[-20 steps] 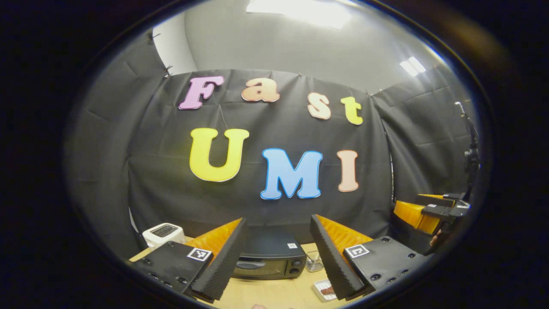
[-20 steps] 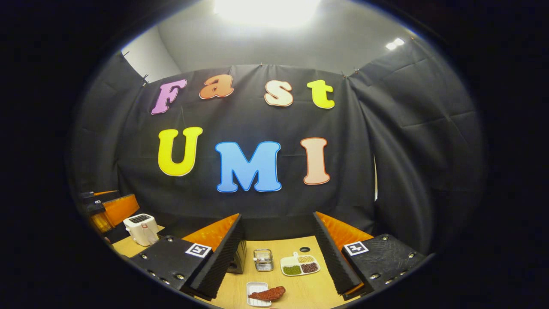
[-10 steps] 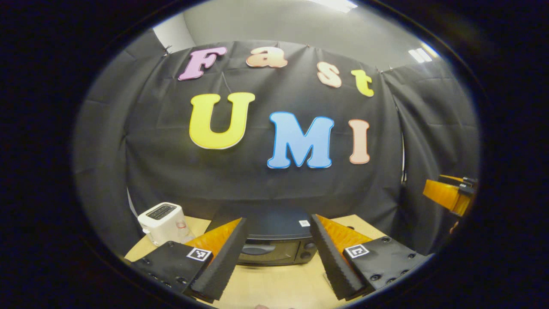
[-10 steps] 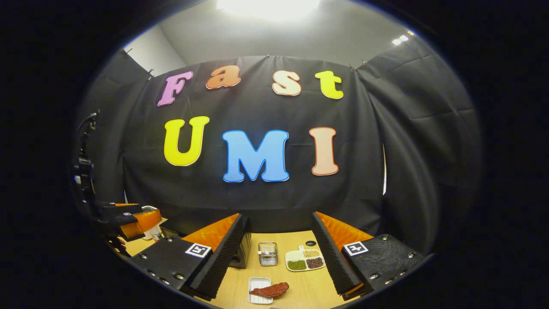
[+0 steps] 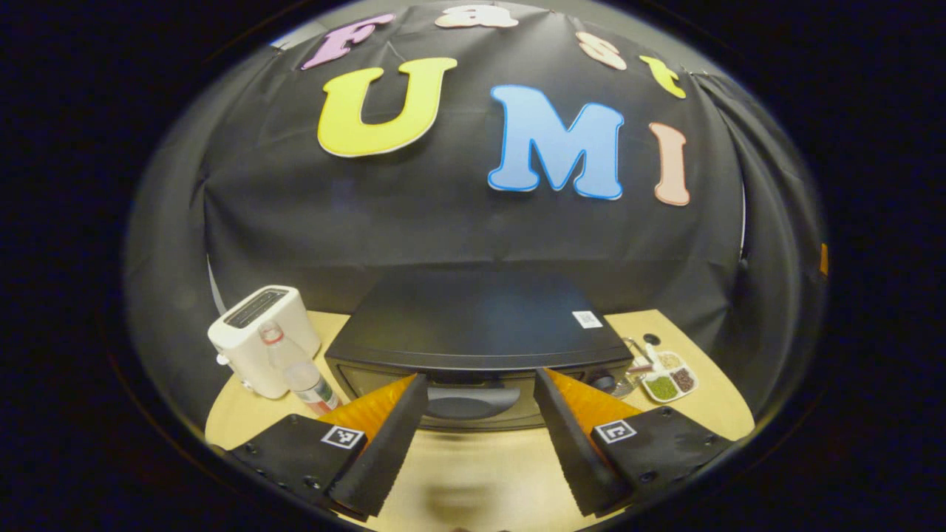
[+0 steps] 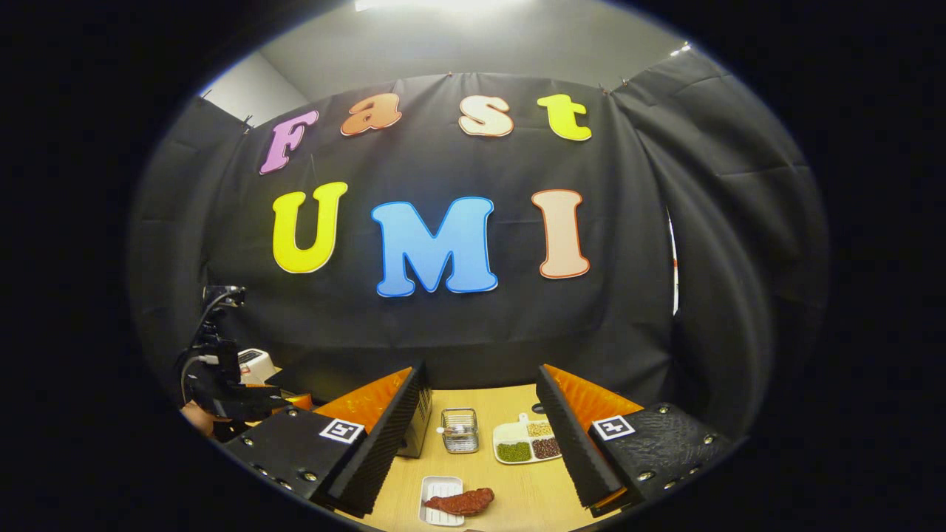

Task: Open the electric oven with the left hand, put the food in, and close the electric oven.

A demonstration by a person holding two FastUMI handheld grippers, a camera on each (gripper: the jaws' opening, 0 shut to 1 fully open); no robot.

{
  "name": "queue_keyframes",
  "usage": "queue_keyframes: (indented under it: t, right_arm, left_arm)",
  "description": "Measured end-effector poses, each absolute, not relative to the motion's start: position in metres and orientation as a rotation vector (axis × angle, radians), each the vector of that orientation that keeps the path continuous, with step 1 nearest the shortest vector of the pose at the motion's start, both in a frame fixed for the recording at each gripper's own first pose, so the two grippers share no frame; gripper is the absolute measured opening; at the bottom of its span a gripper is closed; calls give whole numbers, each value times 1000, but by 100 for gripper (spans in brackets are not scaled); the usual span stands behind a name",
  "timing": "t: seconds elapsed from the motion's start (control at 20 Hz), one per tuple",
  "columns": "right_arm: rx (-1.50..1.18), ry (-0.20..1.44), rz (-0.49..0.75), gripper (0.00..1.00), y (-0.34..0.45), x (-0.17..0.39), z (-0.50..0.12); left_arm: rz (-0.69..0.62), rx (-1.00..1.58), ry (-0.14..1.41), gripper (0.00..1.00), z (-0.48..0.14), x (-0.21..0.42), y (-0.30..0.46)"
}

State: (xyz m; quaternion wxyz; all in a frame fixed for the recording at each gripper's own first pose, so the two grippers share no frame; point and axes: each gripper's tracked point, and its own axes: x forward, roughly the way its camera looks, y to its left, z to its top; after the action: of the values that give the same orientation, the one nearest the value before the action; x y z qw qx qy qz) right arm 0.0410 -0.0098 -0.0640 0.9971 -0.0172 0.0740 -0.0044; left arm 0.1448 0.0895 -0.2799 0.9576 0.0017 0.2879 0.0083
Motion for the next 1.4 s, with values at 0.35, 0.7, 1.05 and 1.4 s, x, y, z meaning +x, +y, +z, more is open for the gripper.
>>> queue_keyframes:
  t: [0.35,0.7,1.05,1.4]
  right_arm:
    - [-39,178,-30,96,-35,53,-73]
    - [-42,172,-7,97,-23,54,-73]
    - [-48,161,8,97,-6,42,-69]
    - [-66,162,8,96,4,29,-68]
  left_arm:
    - [56,78,626,100,-312,173,106]
    - [53,59,641,97,-316,170,105]
    - [29,62,655,97,-318,136,105]
    - [4,60,669,97,-333,96,102]
